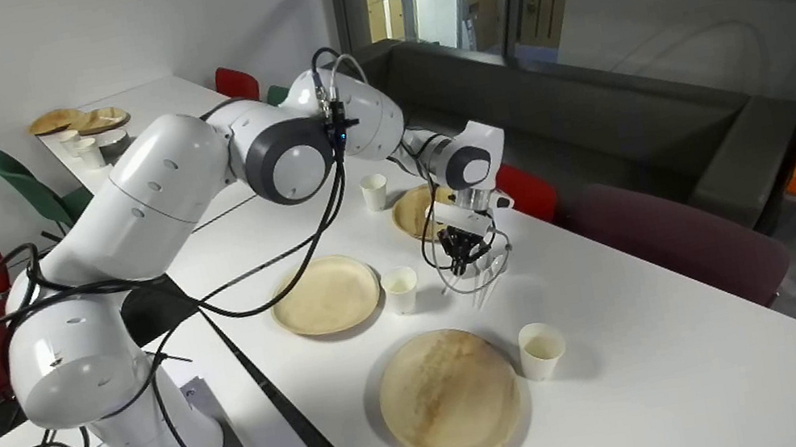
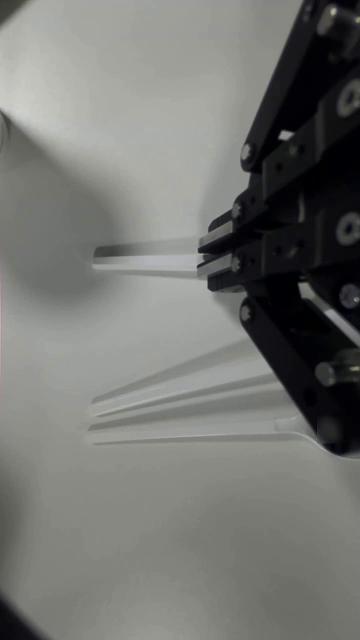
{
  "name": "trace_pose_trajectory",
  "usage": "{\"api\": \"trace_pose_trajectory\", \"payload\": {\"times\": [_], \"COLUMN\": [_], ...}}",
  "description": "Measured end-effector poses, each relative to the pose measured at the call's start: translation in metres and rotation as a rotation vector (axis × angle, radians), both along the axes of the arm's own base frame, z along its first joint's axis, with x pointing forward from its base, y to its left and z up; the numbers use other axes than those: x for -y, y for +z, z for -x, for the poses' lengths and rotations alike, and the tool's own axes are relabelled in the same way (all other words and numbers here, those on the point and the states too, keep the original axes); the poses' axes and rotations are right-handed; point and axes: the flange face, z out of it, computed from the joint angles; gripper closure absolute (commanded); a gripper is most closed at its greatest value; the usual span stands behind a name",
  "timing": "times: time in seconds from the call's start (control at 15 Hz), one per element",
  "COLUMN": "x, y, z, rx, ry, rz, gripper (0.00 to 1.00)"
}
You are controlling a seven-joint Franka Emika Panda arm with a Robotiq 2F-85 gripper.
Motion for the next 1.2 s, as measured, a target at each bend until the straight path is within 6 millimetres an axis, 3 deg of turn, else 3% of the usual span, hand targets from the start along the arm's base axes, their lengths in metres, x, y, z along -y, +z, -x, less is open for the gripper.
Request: {"api": "trace_pose_trajectory", "payload": {"times": [0.47,0.93,1.2], "x": [-0.004,-0.027,-0.038], "y": [0.016,0.028,0.049], "z": [-0.001,0.048,0.072], "rx": [0.107,0.089,0.162], "ry": [0.029,0.074,0.097], "rz": [0.003,-0.003,-0.004], "gripper": [0.98,0.98,0.98]}}
